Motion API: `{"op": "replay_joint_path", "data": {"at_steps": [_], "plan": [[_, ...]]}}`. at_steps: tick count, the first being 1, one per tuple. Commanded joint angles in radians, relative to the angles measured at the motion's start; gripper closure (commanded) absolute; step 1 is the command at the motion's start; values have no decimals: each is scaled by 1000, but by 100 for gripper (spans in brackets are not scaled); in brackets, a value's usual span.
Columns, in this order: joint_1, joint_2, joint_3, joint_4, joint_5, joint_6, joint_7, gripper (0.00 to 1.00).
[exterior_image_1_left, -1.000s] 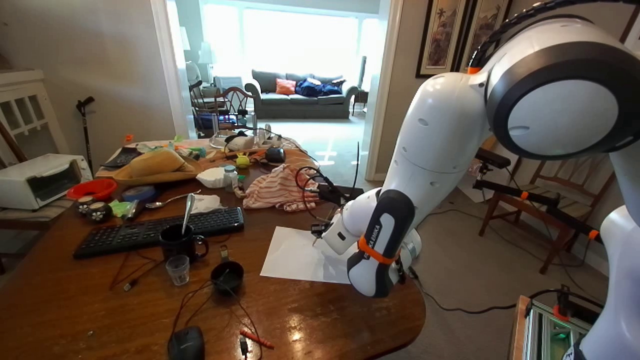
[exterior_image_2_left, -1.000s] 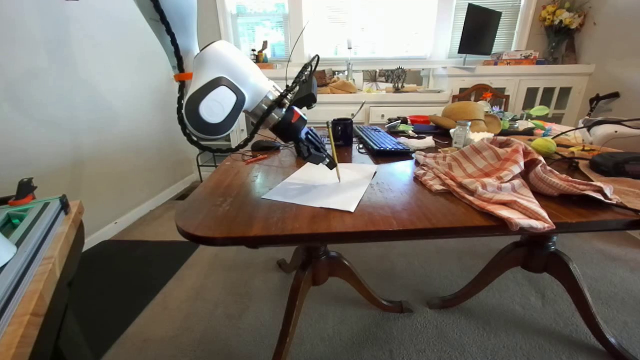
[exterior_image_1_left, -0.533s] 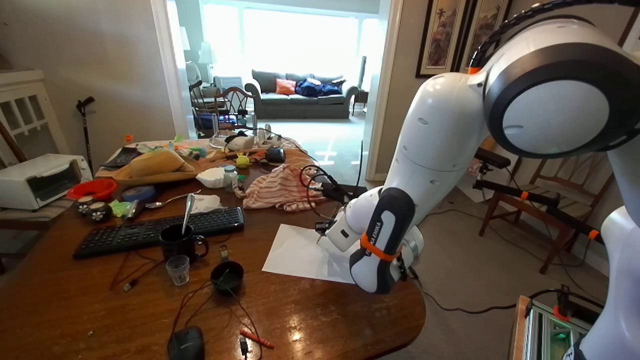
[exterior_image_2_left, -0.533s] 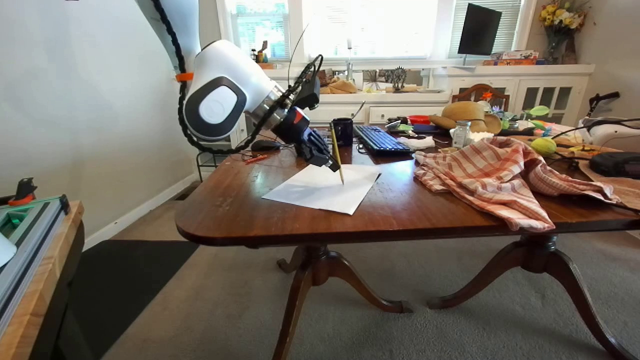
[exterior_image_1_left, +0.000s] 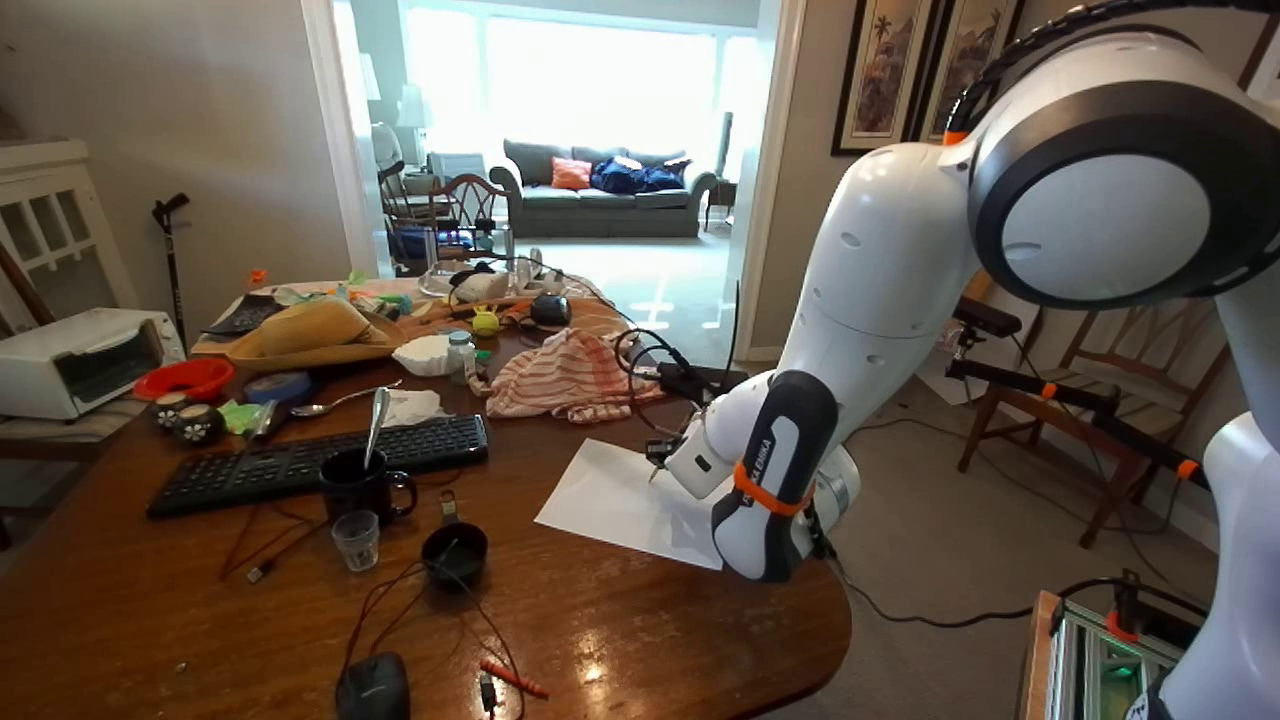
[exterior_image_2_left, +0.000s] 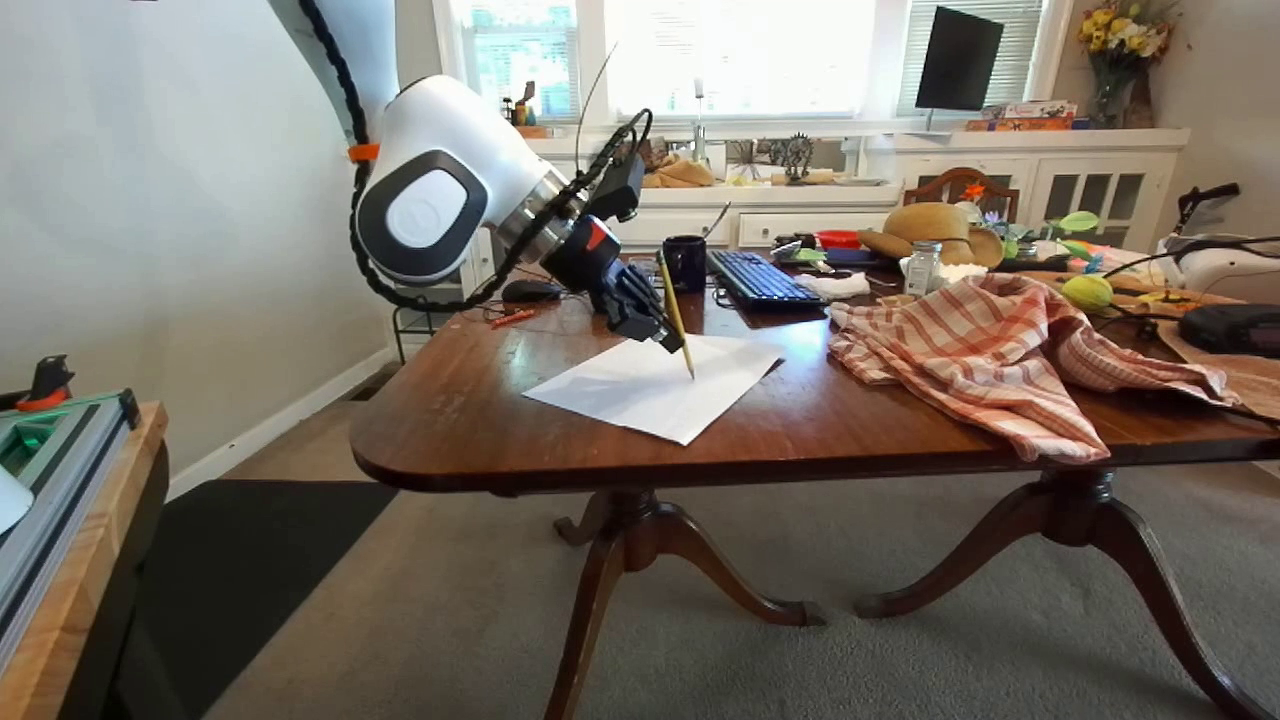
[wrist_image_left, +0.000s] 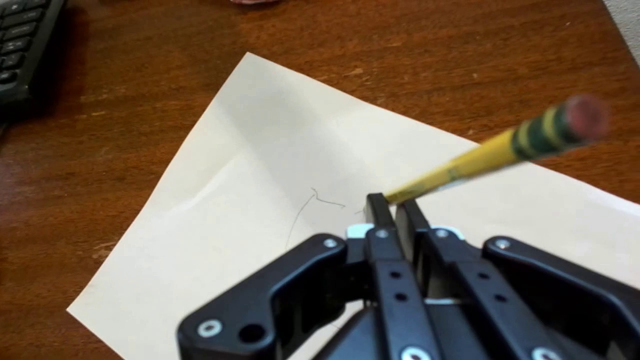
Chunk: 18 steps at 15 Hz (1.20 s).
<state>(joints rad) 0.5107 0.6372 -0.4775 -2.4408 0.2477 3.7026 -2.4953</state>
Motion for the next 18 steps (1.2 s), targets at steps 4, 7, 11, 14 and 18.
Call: {"op": "replay_joint_path", "data": {"at_steps": [4, 7, 11, 14, 18], "plan": [[1, -39, 0, -68, 26, -7, -24, 98], [0, -52, -4, -95, 33, -5, -28, 98], [-4, -66, -10, -120, 47, -6, -29, 98], [-3, -65, -6, -114, 49, -12, -30, 98], [2, -63, -2, -106, 49, -19, -36, 98]]}}
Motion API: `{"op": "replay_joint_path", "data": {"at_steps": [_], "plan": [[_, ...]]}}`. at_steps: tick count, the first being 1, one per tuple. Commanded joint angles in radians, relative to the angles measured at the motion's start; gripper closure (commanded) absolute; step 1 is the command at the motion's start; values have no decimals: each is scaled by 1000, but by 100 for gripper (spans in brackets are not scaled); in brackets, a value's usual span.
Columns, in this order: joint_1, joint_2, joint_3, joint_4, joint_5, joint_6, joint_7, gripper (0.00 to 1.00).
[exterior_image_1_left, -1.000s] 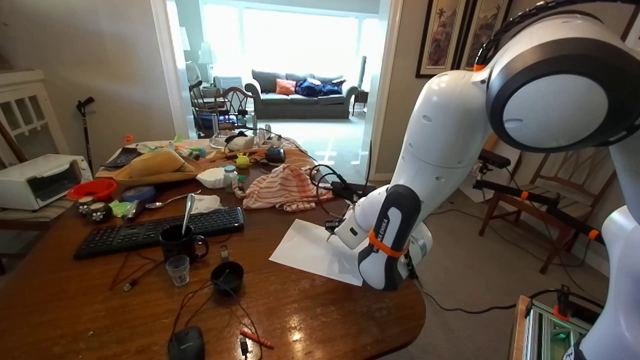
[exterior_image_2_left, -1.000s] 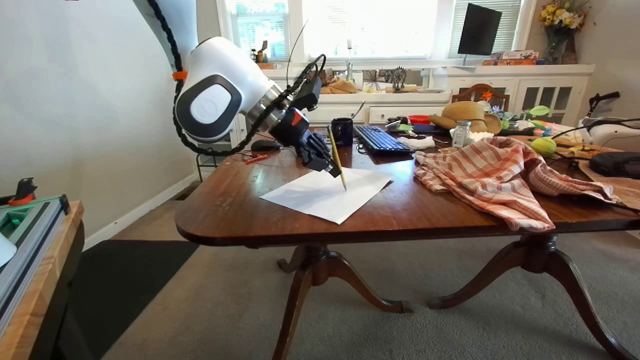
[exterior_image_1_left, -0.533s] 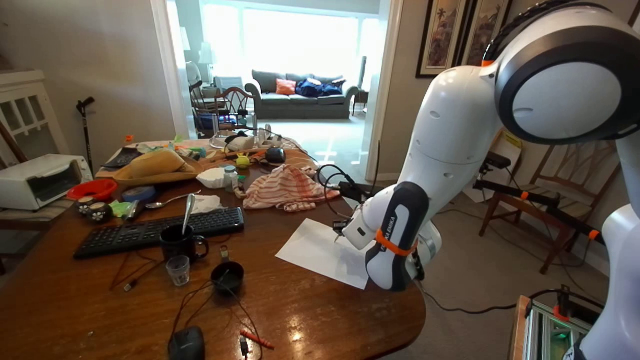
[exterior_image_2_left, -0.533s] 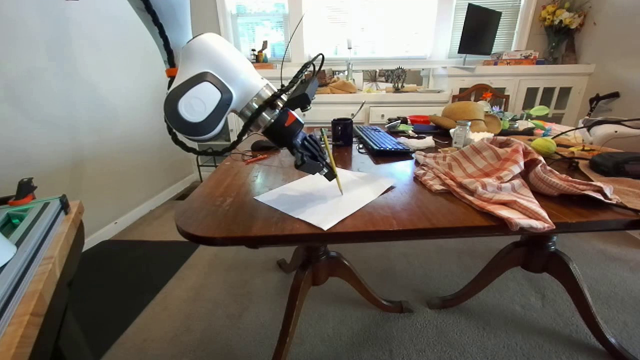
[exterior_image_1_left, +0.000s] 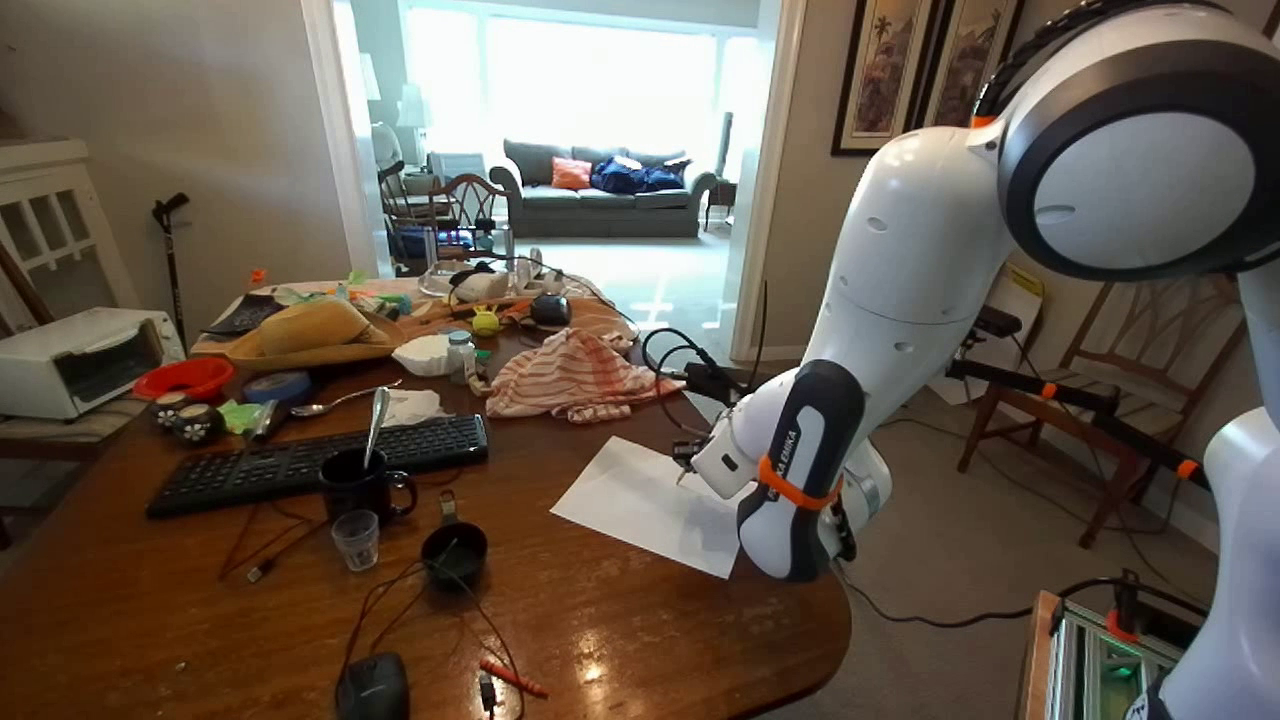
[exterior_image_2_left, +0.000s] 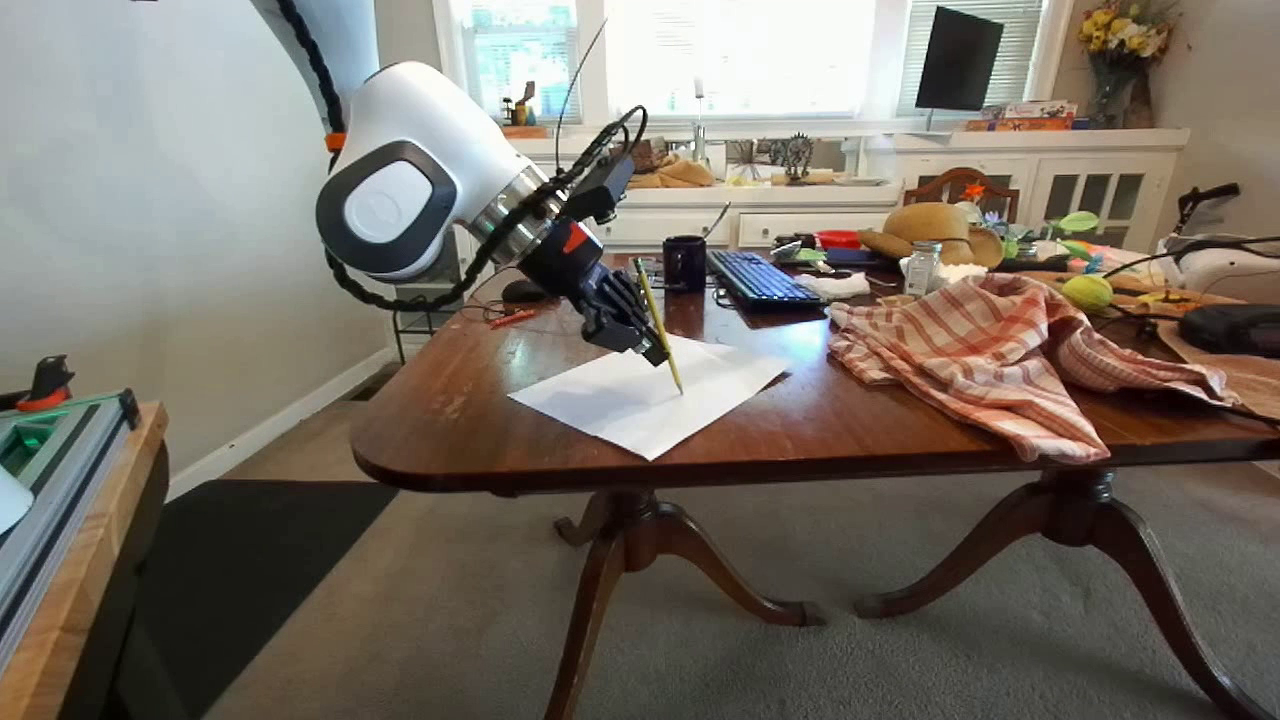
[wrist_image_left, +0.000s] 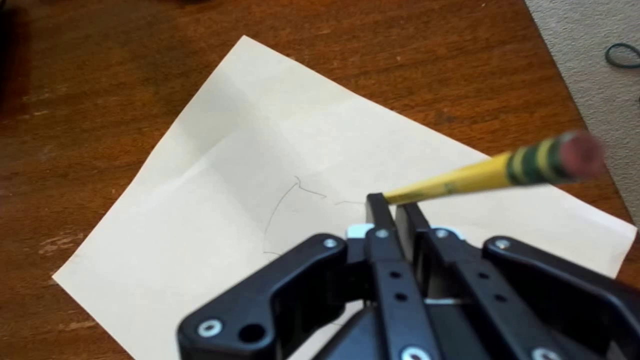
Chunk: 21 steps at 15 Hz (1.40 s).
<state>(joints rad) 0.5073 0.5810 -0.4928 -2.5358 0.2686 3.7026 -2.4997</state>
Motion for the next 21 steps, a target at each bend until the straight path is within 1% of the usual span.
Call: {"op": "replay_joint_path", "data": {"at_steps": [1, 7, 10, 17, 21], "plan": [[7, -7, 11, -13, 31, -21, -34, 98], [4, -30, 16, -42, 43, -39, -21, 98], [12, -47, 17, -63, 58, -45, -26, 98], [17, -83, 51, -112, 54, -81, -14, 98], [29, -94, 68, -118, 46, -112, -4, 98]]}}
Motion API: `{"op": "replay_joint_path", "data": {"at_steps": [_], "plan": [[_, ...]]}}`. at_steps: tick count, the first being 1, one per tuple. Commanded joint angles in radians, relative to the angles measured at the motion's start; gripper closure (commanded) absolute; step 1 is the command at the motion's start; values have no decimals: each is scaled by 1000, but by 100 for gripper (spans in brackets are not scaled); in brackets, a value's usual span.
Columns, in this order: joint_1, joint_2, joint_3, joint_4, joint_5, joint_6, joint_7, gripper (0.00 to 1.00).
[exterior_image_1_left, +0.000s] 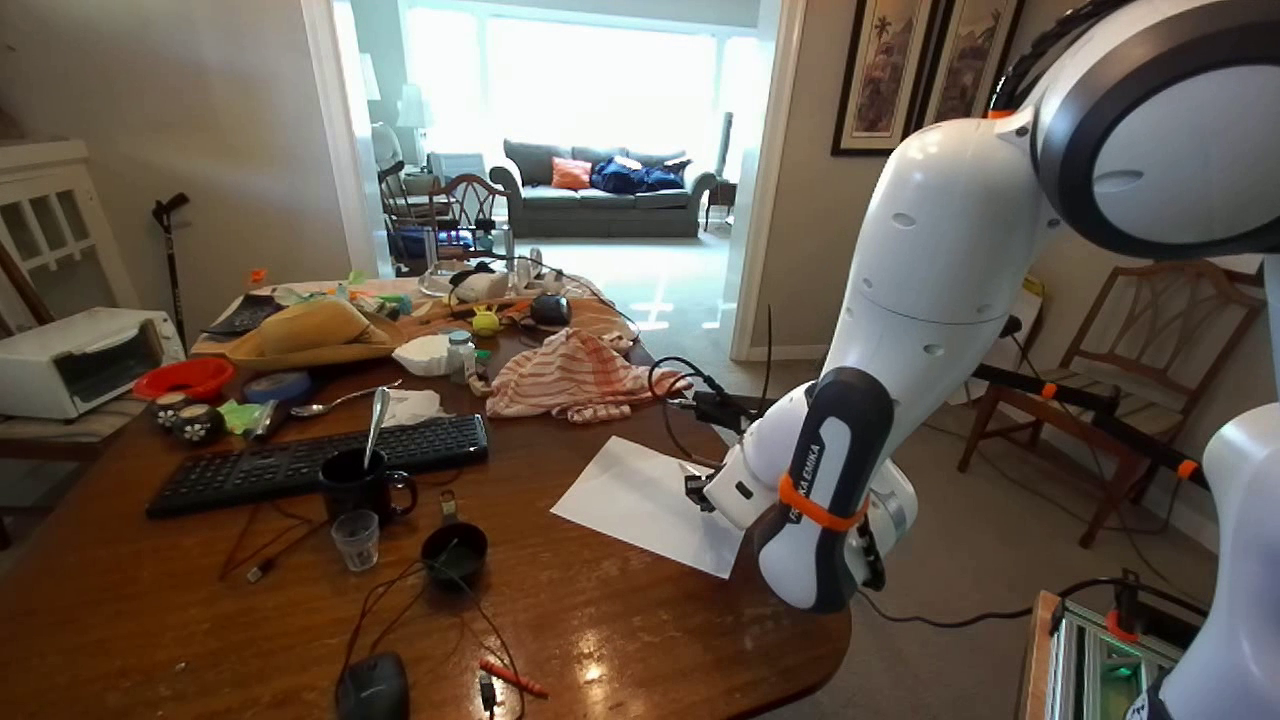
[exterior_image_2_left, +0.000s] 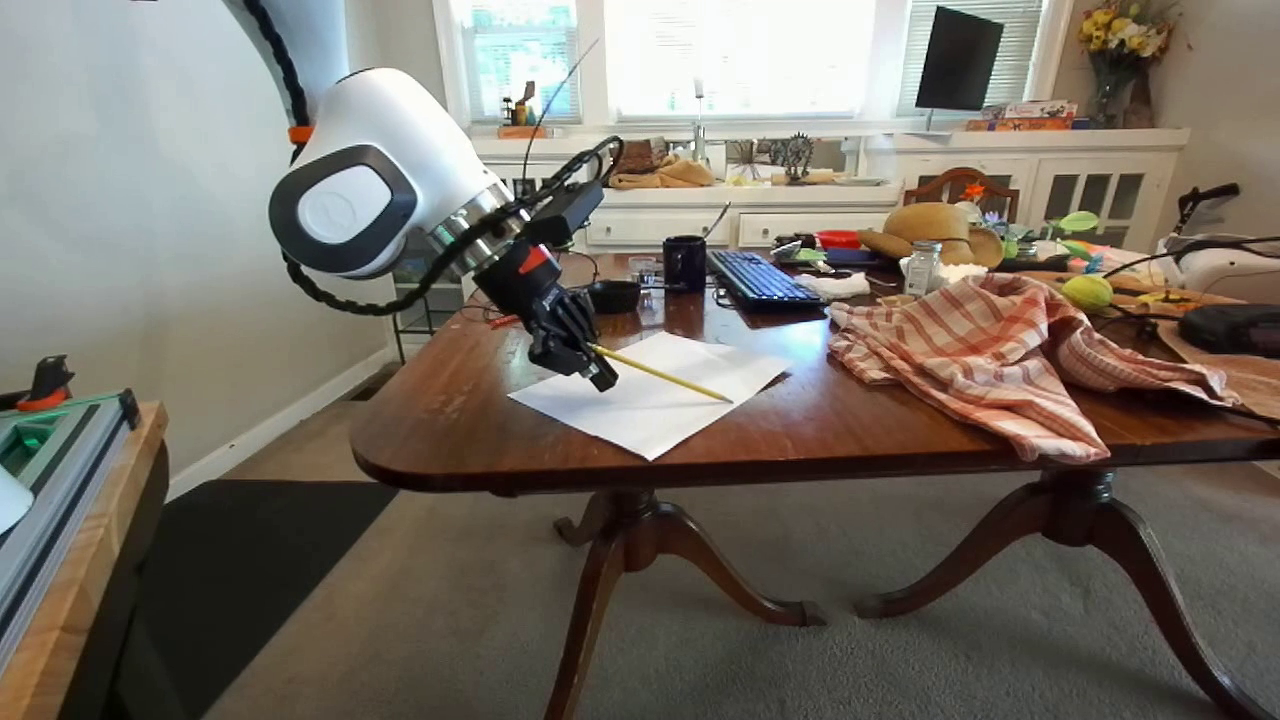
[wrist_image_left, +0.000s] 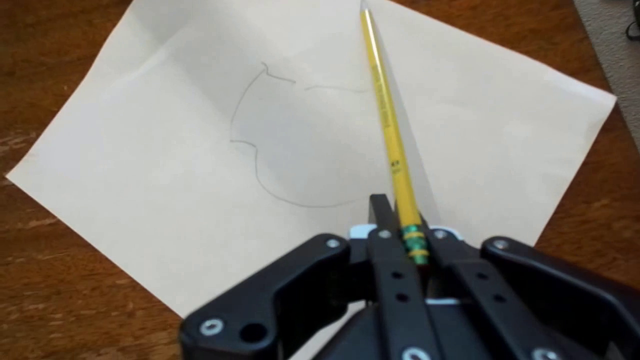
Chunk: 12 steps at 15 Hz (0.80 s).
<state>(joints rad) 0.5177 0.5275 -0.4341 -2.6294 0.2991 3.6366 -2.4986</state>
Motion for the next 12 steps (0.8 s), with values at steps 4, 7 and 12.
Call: {"op": "replay_joint_path", "data": {"at_steps": [4, 7, 12], "plan": [[38, -56, 19, -17, 6, -71, -2, 98], [87, -81, -2, -14, 51, -114, 1, 67], [242, -153, -112, -4, 169, -267, -24, 37]]}}
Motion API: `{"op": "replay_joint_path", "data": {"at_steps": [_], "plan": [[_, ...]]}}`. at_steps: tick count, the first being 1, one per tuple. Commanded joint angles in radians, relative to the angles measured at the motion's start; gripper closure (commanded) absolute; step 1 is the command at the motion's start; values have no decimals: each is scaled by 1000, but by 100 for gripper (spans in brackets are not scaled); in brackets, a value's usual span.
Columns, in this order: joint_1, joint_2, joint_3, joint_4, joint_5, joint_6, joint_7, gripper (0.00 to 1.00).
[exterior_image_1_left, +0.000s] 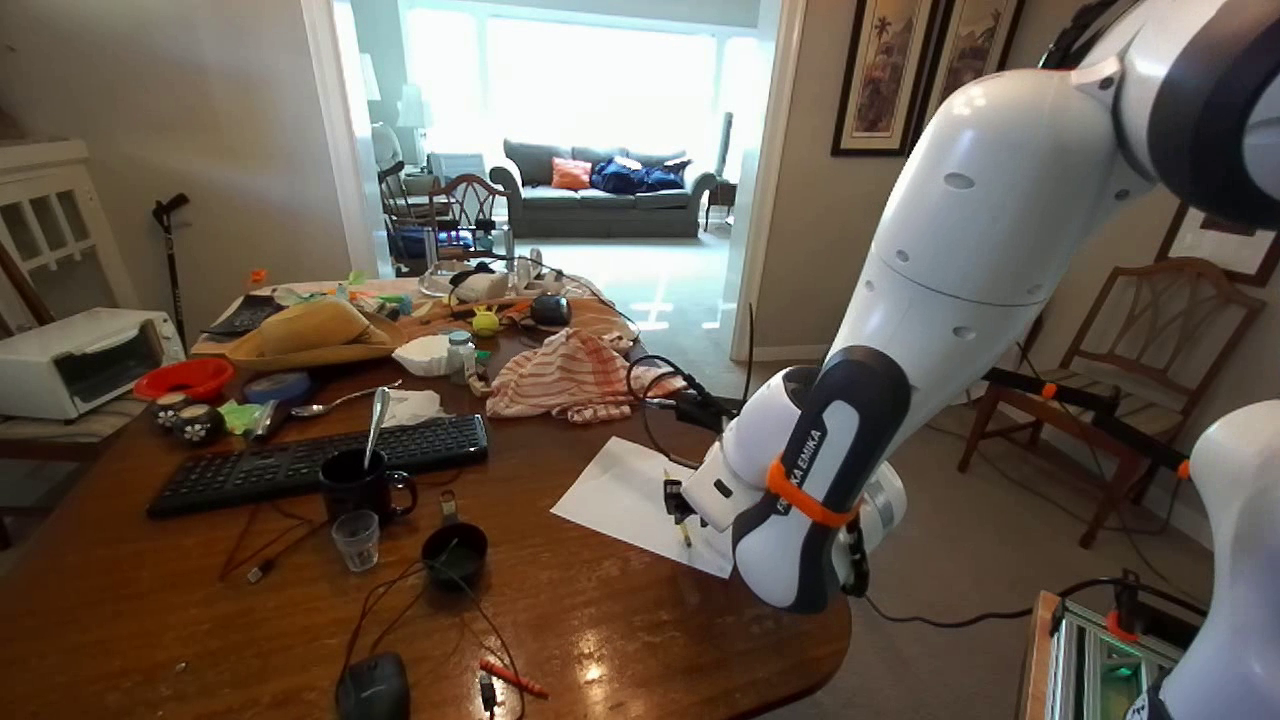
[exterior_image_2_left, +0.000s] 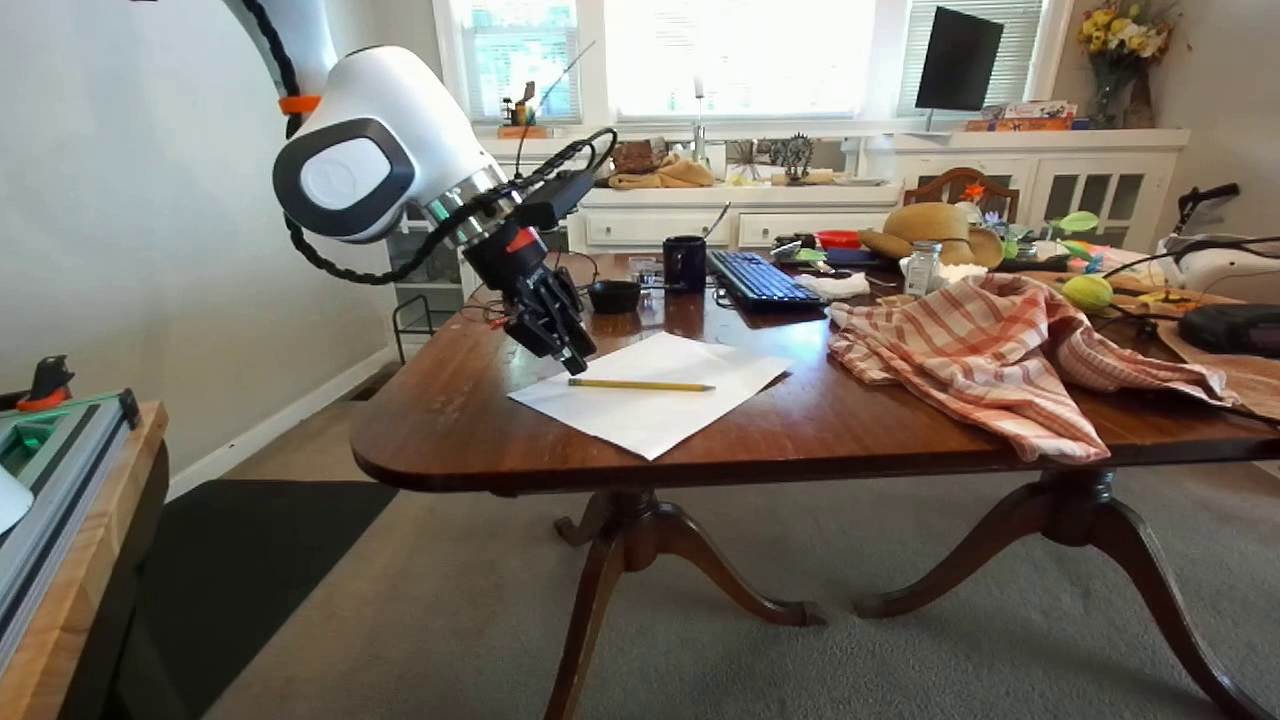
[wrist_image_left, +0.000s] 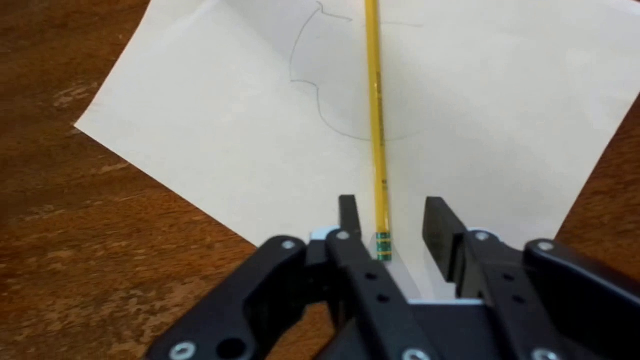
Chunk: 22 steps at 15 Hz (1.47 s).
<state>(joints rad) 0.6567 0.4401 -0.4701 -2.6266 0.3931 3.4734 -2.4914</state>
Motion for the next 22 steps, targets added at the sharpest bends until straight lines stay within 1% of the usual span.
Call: {"op": "replay_joint_path", "data": {"at_steps": [1, 3, 5, 6, 7, 10, 12, 14, 18, 19, 20, 22], "plan": [[134, -79, -103, -1, 86, -136, -31, 29], [199, -106, -167, 14, 91, -192, -33, 13], [267, -133, -248, 35, 76, -261, -33, 0], [298, -149, -295, 50, 50, -311, -43, 0], [315, -173, -325, 60, 17, -343, -62, 0], [357, -246, -404, 104, -81, -475, -130, 0], [378, -280, -447, 138, -153, -558, -148, 0], [385, -316, -471, 167, -220, -635, -165, 0], [383, -369, -495, 209, -356, -722, -231, 0], [170, -410, -296, 217, -485, -736, -177, 0], [132, -422, -257, 222, -523, -759, -196, 0], [-20, -453, -103, 223, -596, -802, -209, 0]]}}
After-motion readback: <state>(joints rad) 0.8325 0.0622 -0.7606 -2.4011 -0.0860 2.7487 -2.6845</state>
